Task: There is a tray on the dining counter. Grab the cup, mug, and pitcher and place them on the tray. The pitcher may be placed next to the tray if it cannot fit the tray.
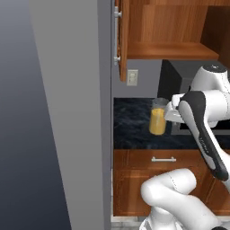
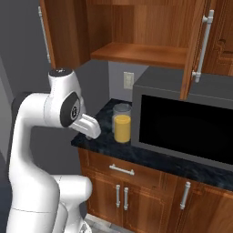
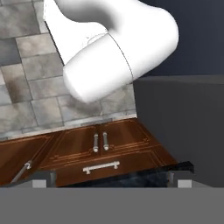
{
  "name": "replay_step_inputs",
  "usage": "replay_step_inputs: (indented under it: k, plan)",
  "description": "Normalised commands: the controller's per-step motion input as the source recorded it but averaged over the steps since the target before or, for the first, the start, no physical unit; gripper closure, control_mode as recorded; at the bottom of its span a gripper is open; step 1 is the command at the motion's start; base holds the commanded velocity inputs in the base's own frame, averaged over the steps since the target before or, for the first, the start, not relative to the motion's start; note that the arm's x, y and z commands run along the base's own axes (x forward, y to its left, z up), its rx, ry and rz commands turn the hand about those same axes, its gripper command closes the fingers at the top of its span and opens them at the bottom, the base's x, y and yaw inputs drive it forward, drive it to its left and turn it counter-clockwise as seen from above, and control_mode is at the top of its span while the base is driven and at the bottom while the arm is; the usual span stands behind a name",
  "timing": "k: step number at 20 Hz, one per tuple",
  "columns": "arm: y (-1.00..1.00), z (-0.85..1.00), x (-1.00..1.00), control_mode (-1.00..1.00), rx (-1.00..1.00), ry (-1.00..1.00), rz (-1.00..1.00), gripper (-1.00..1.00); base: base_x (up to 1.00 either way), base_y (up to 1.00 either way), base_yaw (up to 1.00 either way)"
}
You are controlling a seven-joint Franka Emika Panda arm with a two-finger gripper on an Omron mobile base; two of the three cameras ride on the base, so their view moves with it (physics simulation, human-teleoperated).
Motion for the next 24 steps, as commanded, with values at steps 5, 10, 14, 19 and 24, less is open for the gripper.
replay_step_inputs:
  k: [5,10,14,19,24]
  plan:
    - [0.20,0.00,0.48,-1.00,-0.01,0.00,-0.03,-1.00,0.00,0.00,0.00]
    - [0.00,0.00,0.52,-1.00,-0.10,0.00,-0.05,-1.00,0.00,0.00,0.00]
    - [0.00,0.00,0.59,-1.00,-0.08,0.00,-0.06,-1.00,0.00,0.00,0.00]
    - [-0.06,-0.01,0.50,-1.00,-0.01,0.01,-0.06,-1.00,0.00,0.00,0.00]
    - [-0.31,-0.13,0.39,-1.00,0.00,0.03,-0.04,-1.00,0.00,0.00,0.00]
